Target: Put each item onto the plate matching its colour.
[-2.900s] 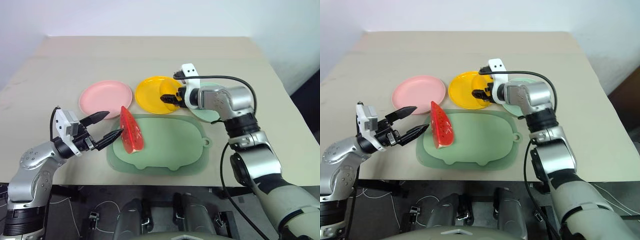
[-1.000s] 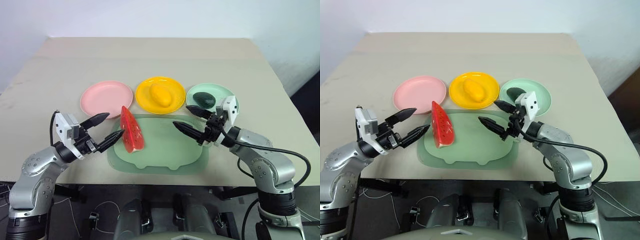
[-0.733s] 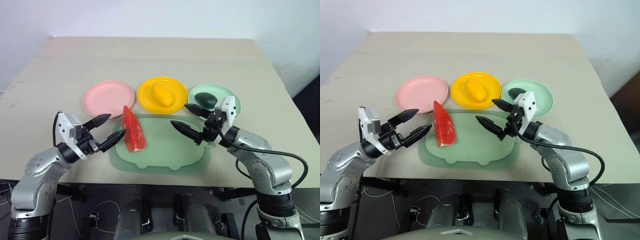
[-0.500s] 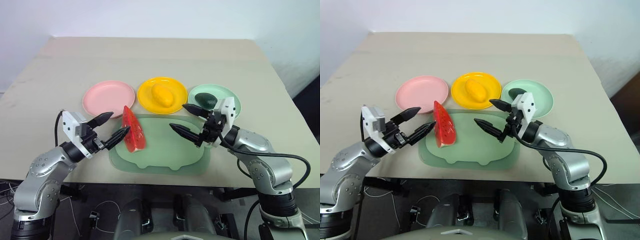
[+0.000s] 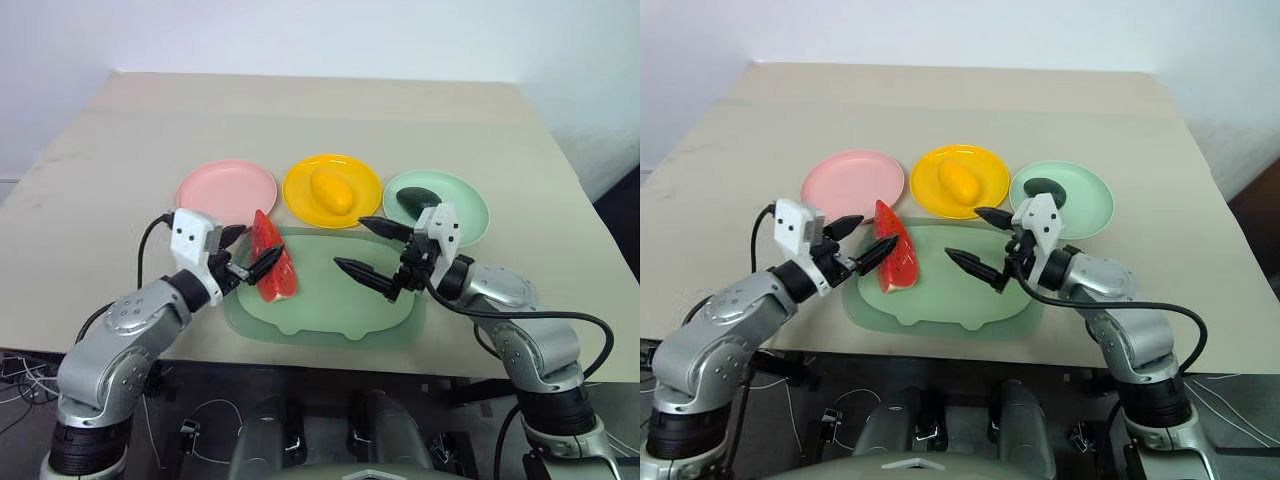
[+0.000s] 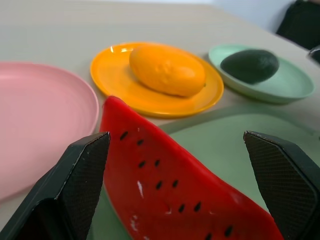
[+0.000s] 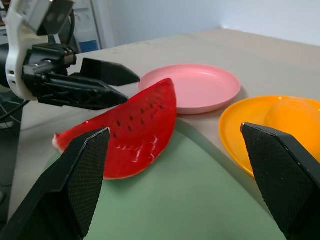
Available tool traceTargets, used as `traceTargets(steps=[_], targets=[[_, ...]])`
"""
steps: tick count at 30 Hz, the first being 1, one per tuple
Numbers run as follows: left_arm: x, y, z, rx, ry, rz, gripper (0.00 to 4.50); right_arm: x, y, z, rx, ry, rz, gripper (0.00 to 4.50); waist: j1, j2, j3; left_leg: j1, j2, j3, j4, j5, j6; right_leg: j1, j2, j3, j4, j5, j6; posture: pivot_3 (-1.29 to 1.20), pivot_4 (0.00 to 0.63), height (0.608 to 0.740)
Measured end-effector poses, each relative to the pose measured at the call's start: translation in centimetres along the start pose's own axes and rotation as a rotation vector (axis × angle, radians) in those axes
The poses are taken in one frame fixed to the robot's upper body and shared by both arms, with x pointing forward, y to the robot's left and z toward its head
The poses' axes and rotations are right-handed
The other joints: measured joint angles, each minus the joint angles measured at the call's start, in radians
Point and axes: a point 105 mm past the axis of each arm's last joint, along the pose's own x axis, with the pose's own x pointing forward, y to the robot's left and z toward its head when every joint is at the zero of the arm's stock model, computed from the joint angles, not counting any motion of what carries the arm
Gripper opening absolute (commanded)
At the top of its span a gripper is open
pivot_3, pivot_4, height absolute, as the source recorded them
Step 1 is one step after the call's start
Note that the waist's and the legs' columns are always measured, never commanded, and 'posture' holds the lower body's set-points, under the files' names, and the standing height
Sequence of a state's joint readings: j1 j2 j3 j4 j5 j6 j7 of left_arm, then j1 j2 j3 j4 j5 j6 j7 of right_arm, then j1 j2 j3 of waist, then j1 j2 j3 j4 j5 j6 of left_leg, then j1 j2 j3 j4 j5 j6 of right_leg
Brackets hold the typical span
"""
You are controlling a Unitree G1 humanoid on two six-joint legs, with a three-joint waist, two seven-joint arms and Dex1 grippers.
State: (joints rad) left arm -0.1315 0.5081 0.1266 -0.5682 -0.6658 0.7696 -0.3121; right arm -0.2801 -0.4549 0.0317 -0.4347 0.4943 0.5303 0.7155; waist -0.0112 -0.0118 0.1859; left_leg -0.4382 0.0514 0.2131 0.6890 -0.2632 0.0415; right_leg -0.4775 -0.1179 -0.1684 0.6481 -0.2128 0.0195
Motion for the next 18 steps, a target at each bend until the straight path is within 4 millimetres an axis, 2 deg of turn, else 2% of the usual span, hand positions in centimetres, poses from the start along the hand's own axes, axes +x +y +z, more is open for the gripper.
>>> traceTargets(steps=[10,18], targets=[[0.4,0.1,-1.6,-0.012,0.140,0.005,4.50,-0.1,-0.4,-0.2,-0.022,0.008,-0.017,4.45,0.001,0.000,0.000,0.001,0.000,0.000,0.001,0.000,0.000,0.001,0.000,0.000,0.000,0.000,0.000,0.00,0.150,0.696],[0.1,0.6,-1.7,0.016,0.214,-0.029,4.50,0.2,-0.5,-0.6,-0.022,0.021,-0.037,4.45,0.000,0.000,0.000,0.001,0.000,0.000,0.001,0.000,0.000,0.001,0.000,0.000,0.000,0.000,0.000,0.00,0.150,0.696]])
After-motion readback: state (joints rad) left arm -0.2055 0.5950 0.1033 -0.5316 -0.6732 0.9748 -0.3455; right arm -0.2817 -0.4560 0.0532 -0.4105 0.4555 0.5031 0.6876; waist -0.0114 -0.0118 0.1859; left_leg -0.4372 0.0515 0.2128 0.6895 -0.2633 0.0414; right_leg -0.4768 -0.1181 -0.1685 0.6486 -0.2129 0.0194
